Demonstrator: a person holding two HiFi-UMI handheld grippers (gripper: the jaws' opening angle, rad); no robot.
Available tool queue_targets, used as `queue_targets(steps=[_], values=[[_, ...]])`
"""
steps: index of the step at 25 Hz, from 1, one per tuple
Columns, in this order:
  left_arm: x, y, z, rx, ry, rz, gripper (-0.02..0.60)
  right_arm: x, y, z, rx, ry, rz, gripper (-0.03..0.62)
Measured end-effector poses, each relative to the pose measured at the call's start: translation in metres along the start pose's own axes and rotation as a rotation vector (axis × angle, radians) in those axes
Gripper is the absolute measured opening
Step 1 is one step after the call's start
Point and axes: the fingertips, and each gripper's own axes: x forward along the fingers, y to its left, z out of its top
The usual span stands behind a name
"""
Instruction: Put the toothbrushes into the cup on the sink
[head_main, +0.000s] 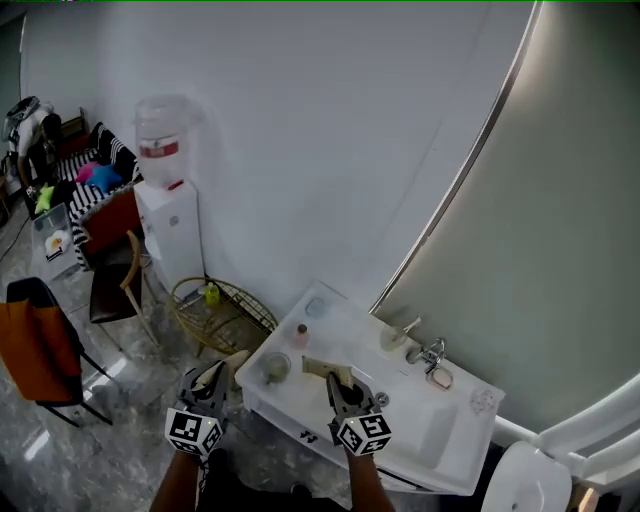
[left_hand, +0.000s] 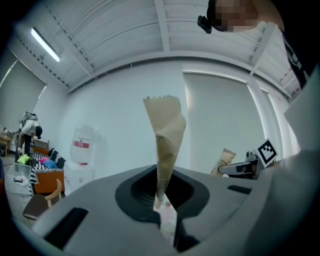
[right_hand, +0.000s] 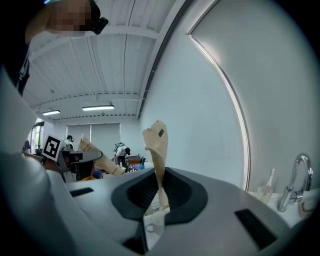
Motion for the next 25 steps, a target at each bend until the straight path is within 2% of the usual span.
queue_targets(steps=[5,10,14,19,25], values=[[0.029,0.024,0.001,-0.019,0.018,-0.104,0.034,0.019,0.010,0.011,-0.002,-0.014,-0.094,0.048],[0.046,0.037,0.003,-0.025,0.040,-0.237,0.034,0.025,0.025,0.015,-0.002,-0.025,-0.206,0.048],[0.054,0.044,0.001,-0.029,0.054,-0.314,0.034,0.032,0.034,0.015,-0.005,-0.023,-0.266,0.048],[0.069,0.049,-0.005,-0.047,0.069,-0.357,0.034,0.036,0.040,0.011,-0.007,0.001,-0.297,0.048],[0.080,0.048,-0.013,-0.046,0.072,-0.350,0.034,0.044,0.039,0.001,-0.015,0.030,-0.276,0.048]])
